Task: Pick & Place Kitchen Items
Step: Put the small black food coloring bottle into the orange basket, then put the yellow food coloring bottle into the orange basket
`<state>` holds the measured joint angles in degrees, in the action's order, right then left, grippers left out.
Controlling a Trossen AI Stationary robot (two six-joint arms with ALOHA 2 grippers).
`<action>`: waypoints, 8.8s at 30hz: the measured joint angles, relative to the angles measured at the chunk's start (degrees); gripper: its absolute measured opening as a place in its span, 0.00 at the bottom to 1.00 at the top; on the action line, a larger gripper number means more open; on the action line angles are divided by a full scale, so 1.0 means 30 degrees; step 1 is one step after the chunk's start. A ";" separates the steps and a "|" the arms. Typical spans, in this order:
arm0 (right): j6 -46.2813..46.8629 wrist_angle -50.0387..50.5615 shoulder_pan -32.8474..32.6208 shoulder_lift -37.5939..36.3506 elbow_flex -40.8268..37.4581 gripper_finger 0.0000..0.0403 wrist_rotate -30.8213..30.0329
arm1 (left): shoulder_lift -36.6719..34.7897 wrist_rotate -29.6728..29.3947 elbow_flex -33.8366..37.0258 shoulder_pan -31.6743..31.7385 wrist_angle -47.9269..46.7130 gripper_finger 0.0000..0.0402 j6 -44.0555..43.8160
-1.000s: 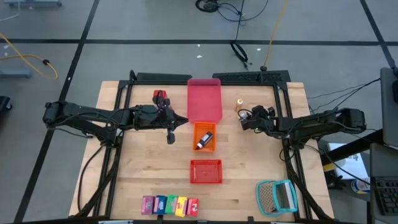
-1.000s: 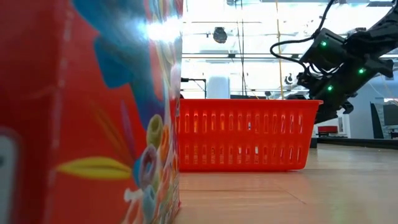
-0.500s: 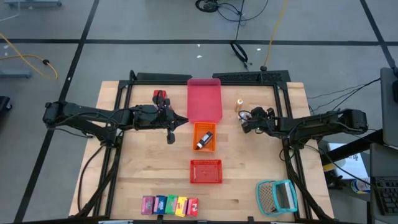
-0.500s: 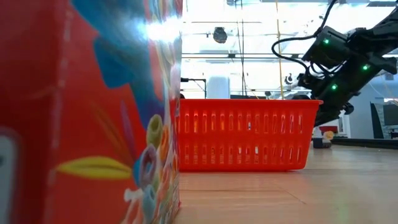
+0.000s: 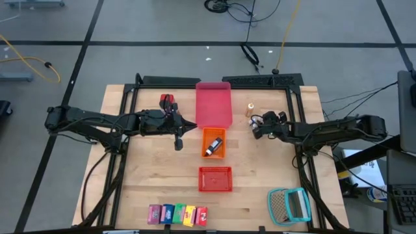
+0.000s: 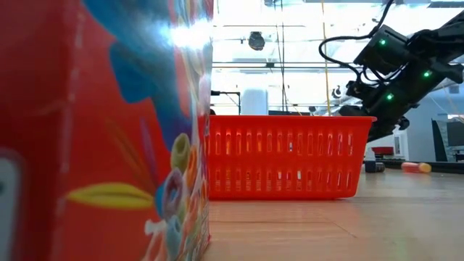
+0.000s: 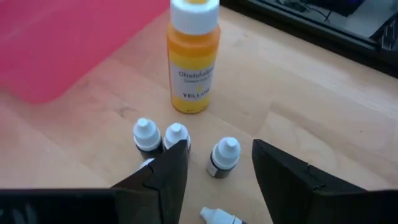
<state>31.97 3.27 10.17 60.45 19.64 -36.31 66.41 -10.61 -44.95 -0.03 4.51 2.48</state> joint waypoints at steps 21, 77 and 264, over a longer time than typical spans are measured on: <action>0.0035 0.1002 -0.0015 -0.0077 0.0036 0.42 0.3218 | 0.0002 0.0000 0.0000 -0.0007 0.0000 0.08 0.0064; -0.1457 -0.1608 -0.5193 -0.1424 0.2681 0.14 0.8177 | 0.0007 0.0003 -0.0007 -0.0007 0.0007 0.08 0.0073; 0.3471 1.5224 0.8123 0.1477 0.2535 0.28 0.8247 | 0.0007 0.0036 -0.0007 -0.0007 -0.1173 0.08 0.0643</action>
<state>42.38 48.94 34.54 64.88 27.24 -11.57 66.43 -10.50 -44.97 -0.05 0.99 4.41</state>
